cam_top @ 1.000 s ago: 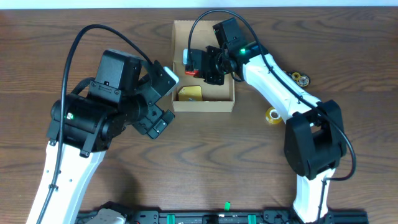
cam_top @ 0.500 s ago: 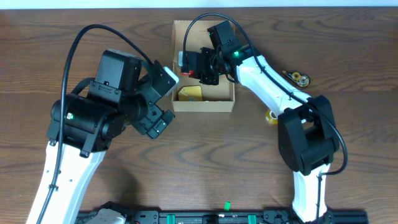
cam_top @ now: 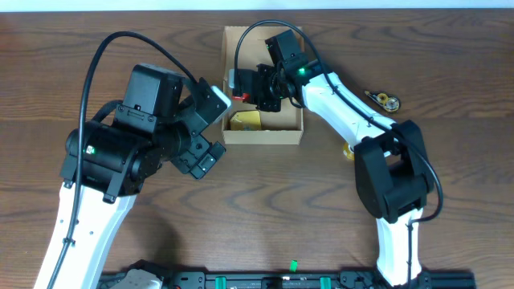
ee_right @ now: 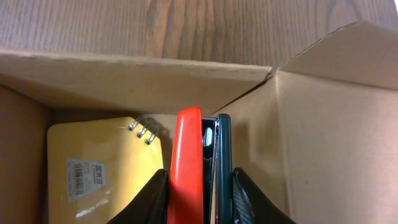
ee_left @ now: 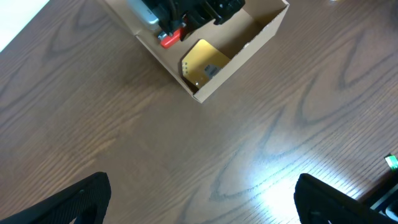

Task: Pack container
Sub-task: 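Lower the stapler into the box beside the notepad with the right gripper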

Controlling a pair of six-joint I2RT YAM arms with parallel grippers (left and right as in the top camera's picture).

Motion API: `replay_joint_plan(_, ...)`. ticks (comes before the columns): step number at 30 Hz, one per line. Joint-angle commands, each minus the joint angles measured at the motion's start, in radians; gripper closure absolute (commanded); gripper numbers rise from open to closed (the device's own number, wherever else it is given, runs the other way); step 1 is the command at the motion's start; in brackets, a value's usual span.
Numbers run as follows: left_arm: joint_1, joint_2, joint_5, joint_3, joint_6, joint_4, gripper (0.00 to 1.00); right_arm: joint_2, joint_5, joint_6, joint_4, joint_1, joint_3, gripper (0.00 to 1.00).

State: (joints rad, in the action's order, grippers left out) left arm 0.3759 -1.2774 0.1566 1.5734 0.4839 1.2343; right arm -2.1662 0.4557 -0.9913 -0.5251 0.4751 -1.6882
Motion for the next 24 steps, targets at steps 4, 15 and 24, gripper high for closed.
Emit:
replay_joint_plan(4,-0.003,0.002,-0.003,0.03,0.01,0.004,0.05,-0.035,0.023,-0.013,0.01,0.011,-0.011,0.95)
replay_joint_plan(15,-0.003,0.002,-0.003,0.03,0.01,0.004,0.05,-0.06,0.023,-0.012,0.056,0.011,-0.011,0.92)
replay_joint_plan(24,-0.003,0.002,-0.003,0.03,0.01,0.004,0.05,-0.075,0.024,-0.012,0.066,0.012,-0.011,0.87)
